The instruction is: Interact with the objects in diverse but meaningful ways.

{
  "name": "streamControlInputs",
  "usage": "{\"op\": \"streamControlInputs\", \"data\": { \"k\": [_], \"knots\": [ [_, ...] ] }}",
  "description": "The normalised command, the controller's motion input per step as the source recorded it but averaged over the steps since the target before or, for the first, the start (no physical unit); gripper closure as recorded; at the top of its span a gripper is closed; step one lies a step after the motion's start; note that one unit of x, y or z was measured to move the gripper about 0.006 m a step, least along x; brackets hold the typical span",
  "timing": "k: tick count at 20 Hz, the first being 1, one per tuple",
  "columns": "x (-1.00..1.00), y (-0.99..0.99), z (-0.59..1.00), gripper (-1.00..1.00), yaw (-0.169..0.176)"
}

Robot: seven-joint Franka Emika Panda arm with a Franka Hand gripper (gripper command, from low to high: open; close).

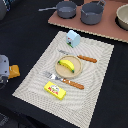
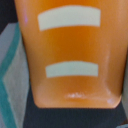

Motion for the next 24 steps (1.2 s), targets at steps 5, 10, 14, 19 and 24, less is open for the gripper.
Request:
{"op": "streamControlInputs", "data": {
  "k": [5, 10, 14, 19, 24],
  "knots": [
    [0.04, 0.03, -0.14, 1.00, -0.007],
    [0.09, 0.07, -0.16, 1.00, -0.007],
    [0.12, 0.22, -0.05, 1.00, -0.001],
    [0.12, 0.19, -0.01, 1.00, -0.004],
    [0.14, 0.19, 0.10, -1.00, -0.004]
  ]
}}
